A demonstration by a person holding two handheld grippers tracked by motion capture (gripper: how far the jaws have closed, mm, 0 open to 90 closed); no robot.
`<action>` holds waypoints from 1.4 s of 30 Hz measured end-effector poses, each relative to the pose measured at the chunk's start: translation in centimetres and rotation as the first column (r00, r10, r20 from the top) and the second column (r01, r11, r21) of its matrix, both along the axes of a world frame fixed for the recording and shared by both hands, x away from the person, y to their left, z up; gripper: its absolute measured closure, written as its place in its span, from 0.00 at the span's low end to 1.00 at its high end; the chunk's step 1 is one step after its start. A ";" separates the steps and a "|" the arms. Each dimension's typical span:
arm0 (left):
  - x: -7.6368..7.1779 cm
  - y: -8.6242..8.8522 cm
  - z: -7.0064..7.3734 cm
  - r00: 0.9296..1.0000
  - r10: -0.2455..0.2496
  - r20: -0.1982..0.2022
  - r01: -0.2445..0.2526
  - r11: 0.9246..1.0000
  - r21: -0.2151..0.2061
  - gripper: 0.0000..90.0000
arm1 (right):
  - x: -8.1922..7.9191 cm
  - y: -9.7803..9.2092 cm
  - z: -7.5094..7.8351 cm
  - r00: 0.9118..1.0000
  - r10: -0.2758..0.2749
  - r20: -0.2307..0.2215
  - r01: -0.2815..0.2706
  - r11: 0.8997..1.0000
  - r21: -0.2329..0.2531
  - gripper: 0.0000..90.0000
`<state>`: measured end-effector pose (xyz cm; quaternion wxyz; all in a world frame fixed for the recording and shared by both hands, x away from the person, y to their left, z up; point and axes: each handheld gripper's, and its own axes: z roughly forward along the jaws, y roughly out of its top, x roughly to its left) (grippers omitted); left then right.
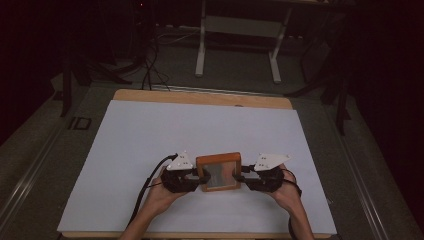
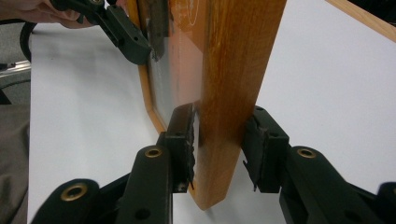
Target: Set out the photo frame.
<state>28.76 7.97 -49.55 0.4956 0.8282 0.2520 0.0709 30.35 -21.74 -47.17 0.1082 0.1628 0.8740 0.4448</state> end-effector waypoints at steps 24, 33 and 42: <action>-0.1 0.5 0.6 1.000 0.021 -0.005 -0.021 1.000 0.001 0.71 | 0.1 0.5 0.0 1.000 -0.003 -0.001 0.003 1.000 0.020 0.72; 0.0 1.1 1.1 1.000 0.030 -0.005 -0.030 1.000 -0.009 0.70 | 0.0 0.9 0.2 1.000 -0.017 0.009 0.017 0.999 0.043 0.72; 0.1 1.7 1.5 0.999 0.044 -0.010 -0.044 0.999 -0.025 0.70 | 0.1 1.4 0.3 1.000 -0.023 0.007 0.022 0.998 0.065 0.72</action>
